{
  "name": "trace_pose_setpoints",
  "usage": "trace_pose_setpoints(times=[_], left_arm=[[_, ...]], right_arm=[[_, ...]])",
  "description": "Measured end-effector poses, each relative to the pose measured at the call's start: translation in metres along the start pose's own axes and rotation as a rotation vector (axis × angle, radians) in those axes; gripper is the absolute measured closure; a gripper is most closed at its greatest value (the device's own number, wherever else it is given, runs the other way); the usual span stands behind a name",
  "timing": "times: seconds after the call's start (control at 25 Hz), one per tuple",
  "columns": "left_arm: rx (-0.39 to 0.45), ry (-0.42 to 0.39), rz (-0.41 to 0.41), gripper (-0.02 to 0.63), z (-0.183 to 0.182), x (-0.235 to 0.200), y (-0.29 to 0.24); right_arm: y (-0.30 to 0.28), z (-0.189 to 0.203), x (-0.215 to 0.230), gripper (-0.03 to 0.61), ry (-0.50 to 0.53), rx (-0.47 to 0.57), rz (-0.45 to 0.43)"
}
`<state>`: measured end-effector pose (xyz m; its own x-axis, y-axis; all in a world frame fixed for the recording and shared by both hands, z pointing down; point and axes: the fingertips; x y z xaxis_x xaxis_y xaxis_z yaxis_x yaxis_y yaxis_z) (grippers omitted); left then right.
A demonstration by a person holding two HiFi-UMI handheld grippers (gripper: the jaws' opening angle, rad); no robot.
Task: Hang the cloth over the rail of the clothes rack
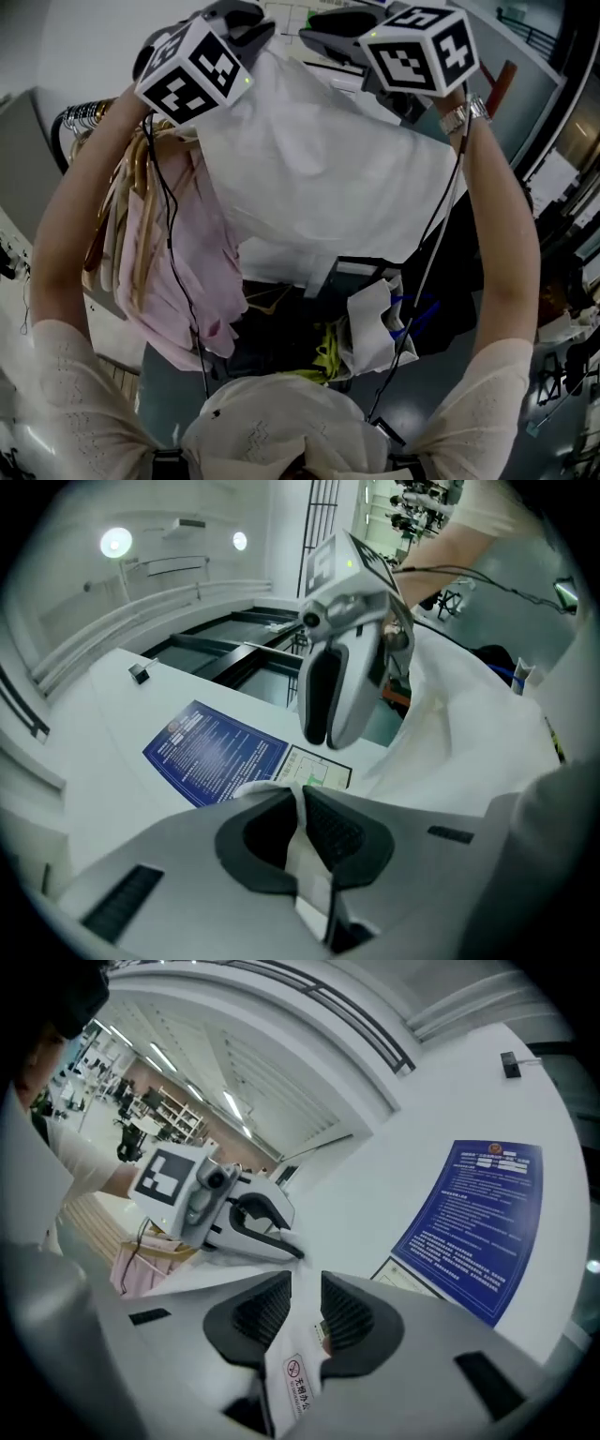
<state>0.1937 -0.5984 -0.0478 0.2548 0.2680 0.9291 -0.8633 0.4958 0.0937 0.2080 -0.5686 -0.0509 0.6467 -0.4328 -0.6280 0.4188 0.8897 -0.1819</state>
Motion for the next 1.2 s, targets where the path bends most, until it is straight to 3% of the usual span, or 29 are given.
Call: trace_pose_setpoints(times=[0.4, 0.48, 0.8, 0.88, 1.0, 1.08, 1.2], left_arm=[[0.053, -0.032, 0.019, 0.588, -0.002, -0.003, 0.013], [0.045, -0.045, 0.012, 0.588, -0.001, -0.008, 0.015], [-0.001, -0.117, -0.011, 0.588, 0.012, -0.019, 0.038], [-0.028, -0.09, 0.033, 0.588, 0.019, -0.013, 0.052], [-0.073, 0.026, 0.166, 0.588, 0.028, 0.013, 0.075], [-0.069, 0.088, 0.235, 0.588, 0.027, 0.033, 0.09], [-0.04, 0.112, 0.281, 0.588, 0.023, 0.057, 0.1]], right_arm=[[-0.059, -0.003, 0.002, 0.493, -0.03, -0.015, -0.019], [-0.059, -0.011, 0.001, 0.548, -0.044, 0.008, -0.023], [-0.055, -0.005, 0.031, 0.555, -0.088, 0.01, 0.083], [-0.059, -0.001, 0.036, 0.555, -0.098, 0.012, 0.095], [-0.072, 0.008, 0.031, 0.554, -0.111, -0.007, 0.077], [-0.08, 0.016, 0.025, 0.554, -0.12, -0.034, 0.056], [-0.085, 0.024, 0.026, 0.552, -0.142, -0.039, 0.072]])
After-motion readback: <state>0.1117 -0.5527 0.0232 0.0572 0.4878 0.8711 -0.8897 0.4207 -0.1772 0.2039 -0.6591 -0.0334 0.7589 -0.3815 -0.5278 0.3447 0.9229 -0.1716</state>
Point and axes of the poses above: the fingertips, and each gripper's own axes: y backward along the fingers, x to its right, z out of its underside, and after that the axes turned 1 degree about x, right-handed
